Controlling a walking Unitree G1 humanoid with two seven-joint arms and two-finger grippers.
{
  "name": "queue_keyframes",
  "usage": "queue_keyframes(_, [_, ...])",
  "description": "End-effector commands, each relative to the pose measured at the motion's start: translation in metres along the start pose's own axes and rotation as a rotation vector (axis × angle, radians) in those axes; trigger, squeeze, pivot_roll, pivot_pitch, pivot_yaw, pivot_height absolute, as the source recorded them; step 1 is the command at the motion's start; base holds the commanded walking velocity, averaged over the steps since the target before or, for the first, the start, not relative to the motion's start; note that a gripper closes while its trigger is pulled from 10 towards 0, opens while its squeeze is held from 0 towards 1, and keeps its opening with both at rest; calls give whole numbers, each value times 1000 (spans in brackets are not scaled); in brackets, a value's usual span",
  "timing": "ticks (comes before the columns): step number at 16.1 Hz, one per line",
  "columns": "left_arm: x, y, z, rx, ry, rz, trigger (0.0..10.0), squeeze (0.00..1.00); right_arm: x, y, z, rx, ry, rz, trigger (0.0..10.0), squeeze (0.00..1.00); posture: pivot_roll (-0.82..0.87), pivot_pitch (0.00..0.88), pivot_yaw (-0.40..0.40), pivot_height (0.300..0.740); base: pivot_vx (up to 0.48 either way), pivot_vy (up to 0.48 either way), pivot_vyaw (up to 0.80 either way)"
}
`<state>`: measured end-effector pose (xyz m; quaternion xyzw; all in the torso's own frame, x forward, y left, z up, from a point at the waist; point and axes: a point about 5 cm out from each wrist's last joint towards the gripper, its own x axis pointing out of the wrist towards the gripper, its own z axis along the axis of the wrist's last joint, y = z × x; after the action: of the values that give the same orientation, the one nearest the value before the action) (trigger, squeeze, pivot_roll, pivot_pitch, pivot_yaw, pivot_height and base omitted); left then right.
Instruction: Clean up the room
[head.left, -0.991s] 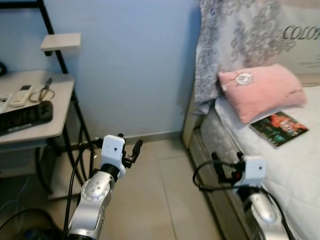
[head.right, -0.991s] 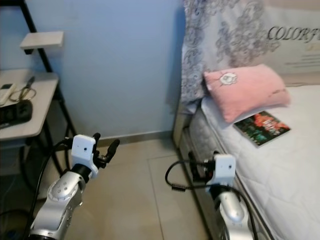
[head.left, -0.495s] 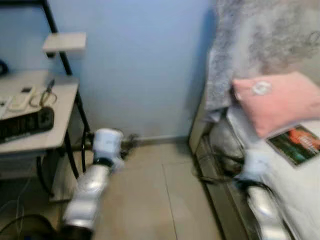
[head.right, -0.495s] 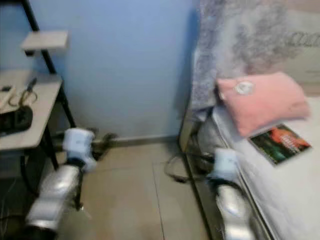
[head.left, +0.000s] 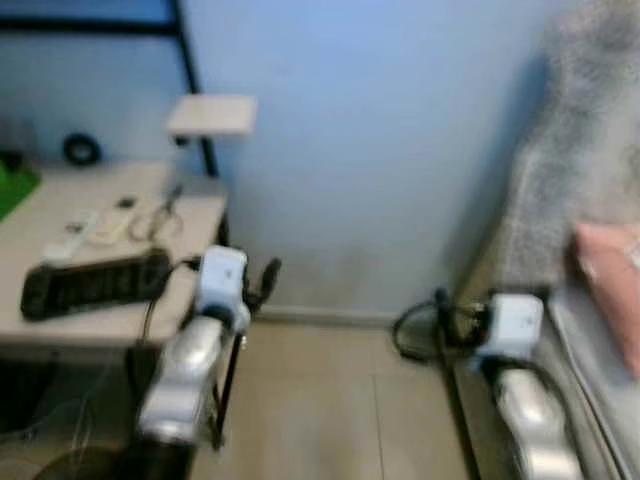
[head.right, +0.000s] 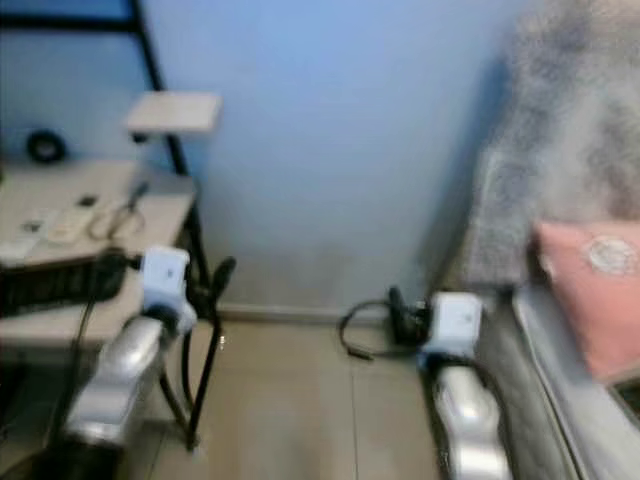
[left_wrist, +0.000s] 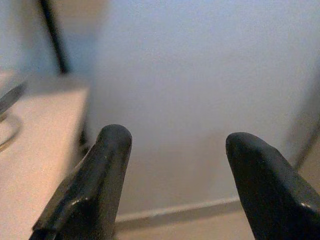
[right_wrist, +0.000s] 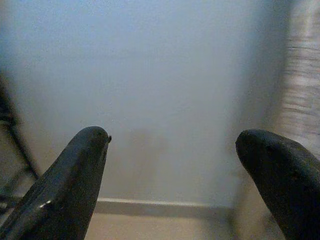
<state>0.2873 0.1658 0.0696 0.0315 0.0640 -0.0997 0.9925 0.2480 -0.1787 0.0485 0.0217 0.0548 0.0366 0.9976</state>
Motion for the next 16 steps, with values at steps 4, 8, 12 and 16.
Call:
queue_keyframes(4, [6,-8,7,23,-17,-71,10000,0,-4,-9,-5,-10,13,-44,10000,0,-23,0,11,740,480,0,0])
queue_keyframes(8, [9,-4,4,40,10,-97,10000,0,-6,-5,-8,-14,23,-36,10000,0,-18,0,15,740,360,0,0])
queue_keyframes(12, [6,-9,2,1,-13,-107,10000,0,-8,-9,-10,-16,38,-50,10000,0,-28,0,19,740,0,0,0])
queue_keyframes(16, [5,-13,1,-2,-17,-129,10000,0,-8,-11,-10,-30,35,-63,10000,0,-30,0,16,740,0,0,0])
